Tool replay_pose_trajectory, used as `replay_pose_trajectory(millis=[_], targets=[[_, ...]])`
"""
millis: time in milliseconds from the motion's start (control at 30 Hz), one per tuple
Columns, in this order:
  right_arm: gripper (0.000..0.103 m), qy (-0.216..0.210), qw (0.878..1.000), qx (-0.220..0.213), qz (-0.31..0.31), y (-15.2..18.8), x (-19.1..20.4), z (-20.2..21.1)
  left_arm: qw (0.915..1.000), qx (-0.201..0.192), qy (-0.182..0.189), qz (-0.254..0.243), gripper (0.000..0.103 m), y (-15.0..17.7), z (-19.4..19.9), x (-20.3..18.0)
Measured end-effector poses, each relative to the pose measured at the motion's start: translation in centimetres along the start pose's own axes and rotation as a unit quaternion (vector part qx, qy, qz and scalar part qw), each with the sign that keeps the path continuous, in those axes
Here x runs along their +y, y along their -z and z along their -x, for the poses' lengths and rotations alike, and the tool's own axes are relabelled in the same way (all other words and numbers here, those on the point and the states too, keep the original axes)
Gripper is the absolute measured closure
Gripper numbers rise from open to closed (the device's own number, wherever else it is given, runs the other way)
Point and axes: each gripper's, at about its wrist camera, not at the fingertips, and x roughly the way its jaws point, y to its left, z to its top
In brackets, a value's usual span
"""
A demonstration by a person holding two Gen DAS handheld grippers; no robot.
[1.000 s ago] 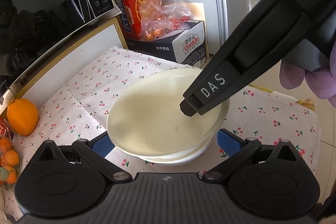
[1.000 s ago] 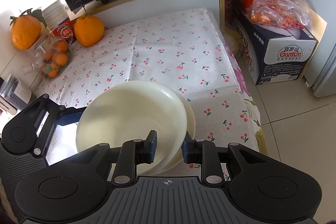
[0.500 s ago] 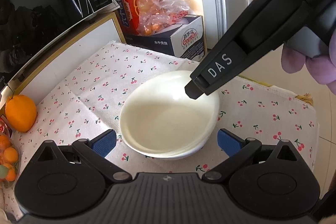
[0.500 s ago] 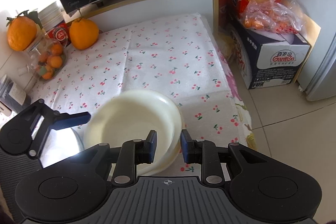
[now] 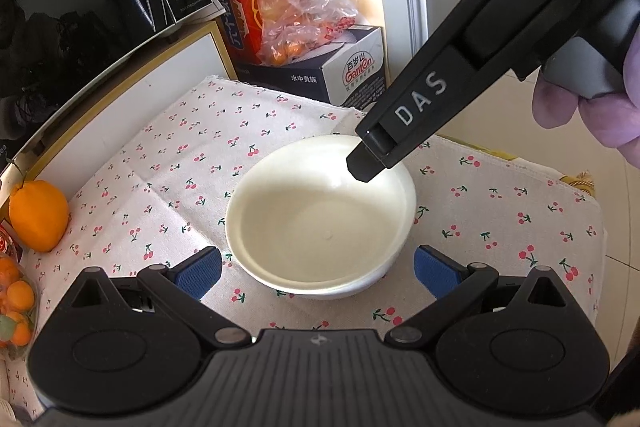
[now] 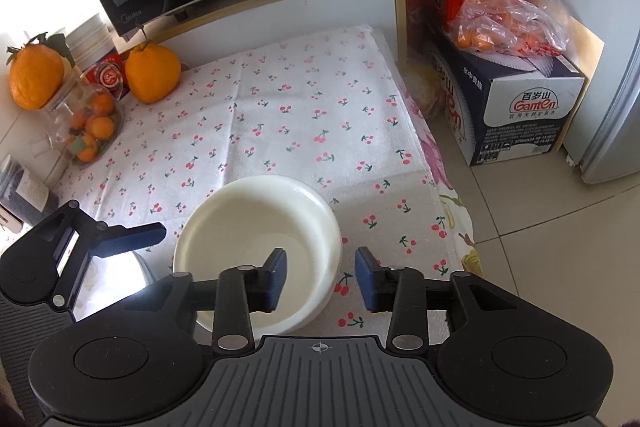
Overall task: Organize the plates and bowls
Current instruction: 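Move the left gripper to the bowl stack rim while the right gripper reaches the opposite rim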
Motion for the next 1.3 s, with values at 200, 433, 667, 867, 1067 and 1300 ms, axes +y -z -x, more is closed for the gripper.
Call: replay_pose_trajectory(millis=[200,433,667,867,1067,1300], targets=[[0.034,-0.008,0.999,-0.027,0.014,0.2,-0.5,0.9,1.0,-0.002,0.003,-0.001,0.0,0.2,0.3,0.1],[0.015,-0.028,0.996,-0.064,0.056,1.2,-1.7,2.0,0.9999,-0.001,0.008,-0.01,0.0,0.4,0.5,0.6],[0.009,-0.008,0.99,-0.057,0.13,2.7,-2.0,1.6,0.9995,0.002,0.012,-0.029,0.0,0.3,0.7,1.0],[0.009,0.01,0.985,-0.039,0.166,3.8,-2.7,0.9,0.9983,0.02,0.021,-0.051,0.0,0.2,0.4,1.9],[0.007,0.0,0.982,-0.022,0.186,4.5,-2.3,0.3,0.9948,0.048,0.041,-0.08,0.0,0.0,-0.8,2.5],[0.006,0.003,0.969,0.009,0.246,5.4,-0.5,-1.4,0.9832,0.078,0.059,-0.154,0.0,-0.7,-2.1,1.8]])
